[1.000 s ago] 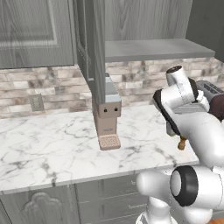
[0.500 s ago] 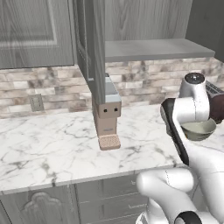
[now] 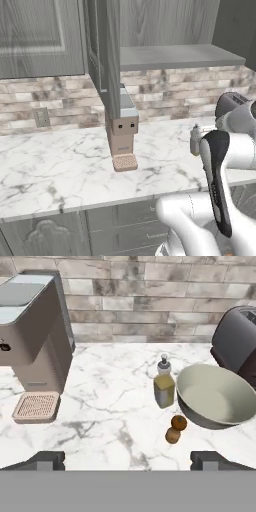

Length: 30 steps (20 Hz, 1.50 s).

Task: Retrieve the bottle and the shaker from the cabinet and place them next to the mixing bowl on the counter. Then add garlic from the fridge to the mixing bowl.

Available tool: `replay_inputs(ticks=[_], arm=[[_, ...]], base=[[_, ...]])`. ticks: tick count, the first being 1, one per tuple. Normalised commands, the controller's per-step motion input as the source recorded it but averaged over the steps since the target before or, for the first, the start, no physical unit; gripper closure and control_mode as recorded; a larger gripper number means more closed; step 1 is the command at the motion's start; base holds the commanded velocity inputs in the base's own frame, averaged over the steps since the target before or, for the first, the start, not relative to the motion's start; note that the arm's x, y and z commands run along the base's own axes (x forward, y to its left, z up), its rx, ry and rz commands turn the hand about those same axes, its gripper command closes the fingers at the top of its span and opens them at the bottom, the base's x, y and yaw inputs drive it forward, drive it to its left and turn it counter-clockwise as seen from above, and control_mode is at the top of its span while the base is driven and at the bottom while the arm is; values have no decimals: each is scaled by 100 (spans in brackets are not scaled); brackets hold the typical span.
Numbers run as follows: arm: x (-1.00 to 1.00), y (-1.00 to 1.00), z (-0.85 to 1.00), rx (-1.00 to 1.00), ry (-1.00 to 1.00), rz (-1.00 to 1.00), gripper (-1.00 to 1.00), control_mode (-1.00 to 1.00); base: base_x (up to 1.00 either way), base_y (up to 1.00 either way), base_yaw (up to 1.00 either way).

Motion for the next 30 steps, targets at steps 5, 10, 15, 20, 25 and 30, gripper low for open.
replay_inputs(ticks=[5, 10, 15, 20, 25, 30], arm=[[-71, 15, 97, 0, -24, 10, -100, -100], [-39, 0, 83, 1, -11, 1, -100, -100], [-33, 0, 11, 4, -6, -1, -100, -100], [0, 0, 0, 0, 0, 0, -100, -100], [-2, 0, 0, 0, 0, 0, -100, 100], [0, 0, 0, 0, 0, 0, -100, 100]], base=[[0, 0, 0], [0, 0, 0], [0, 0, 0], [0, 0, 0], [-32, 4, 0], [-100, 36, 0]])
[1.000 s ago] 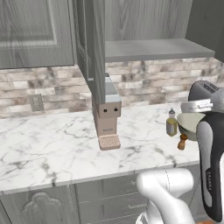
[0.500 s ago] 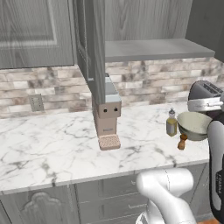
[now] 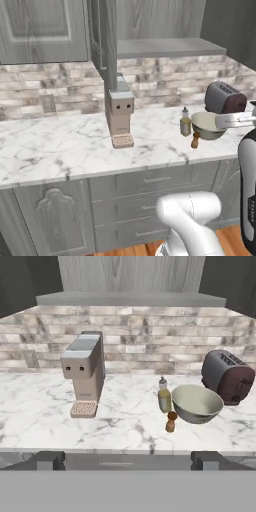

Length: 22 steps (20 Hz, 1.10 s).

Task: Retrieve the bottle and the shaker from the cabinet and place them next to the mixing bowl on the counter. Then add garlic from the fridge to the mixing bowl.

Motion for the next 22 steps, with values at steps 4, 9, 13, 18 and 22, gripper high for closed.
replay_inputs(ticks=[4, 9, 13, 18, 22], arm=[[0, 0, 0, 0, 0, 0, -100, 100], [0, 0, 0, 0, 0, 0, -100, 100], [0, 0, 0, 0, 0, 0, -100, 100], [0, 0, 0, 0, 0, 0, -100, 100], [0, 0, 0, 0, 0, 0, -100, 100]], base=[[-92, 21, 0], [-44, 2, -4], [-21, 1, -33], [0, 0, -96], [2, 5, -92]])
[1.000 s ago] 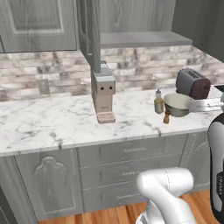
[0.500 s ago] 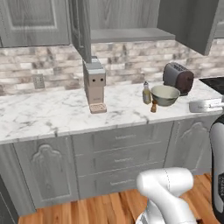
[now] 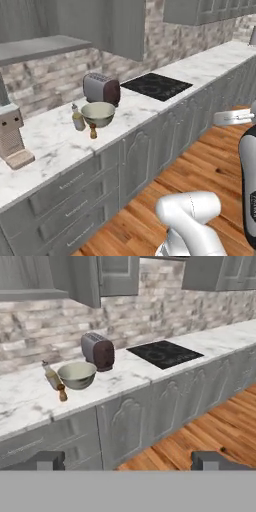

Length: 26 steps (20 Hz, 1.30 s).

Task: Retrieve the bottle and the shaker from the cabinet and place them next to the mixing bowl on the counter. Then add garlic from the fridge to the mixing bowl.

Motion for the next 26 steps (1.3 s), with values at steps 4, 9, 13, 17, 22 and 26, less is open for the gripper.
replay_inputs(ticks=[4, 9, 13, 17, 22, 26], arm=[[0, 0, 0, 0, 0, 0, -100, 100], [0, 0, 0, 0, 0, 0, -100, 100], [0, 0, 0, 0, 0, 0, -100, 100], [0, 0, 0, 0, 0, 0, -100, 100], [0, 0, 0, 0, 0, 0, -100, 100], [0, 0, 0, 0, 0, 0, -100, 100]], base=[[24, 9, -74], [39, 13, -70], [41, 24, -71], [44, 25, -72], [55, 31, -66], [39, 9, -56]])
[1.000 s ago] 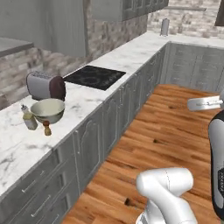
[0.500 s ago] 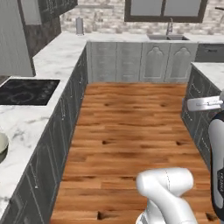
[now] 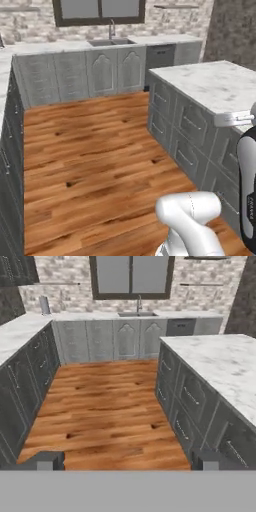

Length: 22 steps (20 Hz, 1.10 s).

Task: Retrieve the bottle and the shaker from the cabinet and place them next to the mixing bowl on the counter. Then add garlic from the fridge to the mixing bowl.

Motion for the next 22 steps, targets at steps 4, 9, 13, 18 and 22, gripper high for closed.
replay_inputs(ticks=[4, 9, 13, 18, 22], arm=[[0, 0, 0, 0, 0, 0, -100, 100], [0, 0, 0, 0, 0, 0, -100, 100], [0, 0, 0, 0, 0, 0, -100, 100], [0, 0, 0, 0, 0, 0, -100, 100], [0, 0, 0, 0, 0, 0, -100, 100]], base=[[20, 0, -51], [0, 0, -65], [0, 5, -83], [0, 1, -82], [1, 3, -74]])
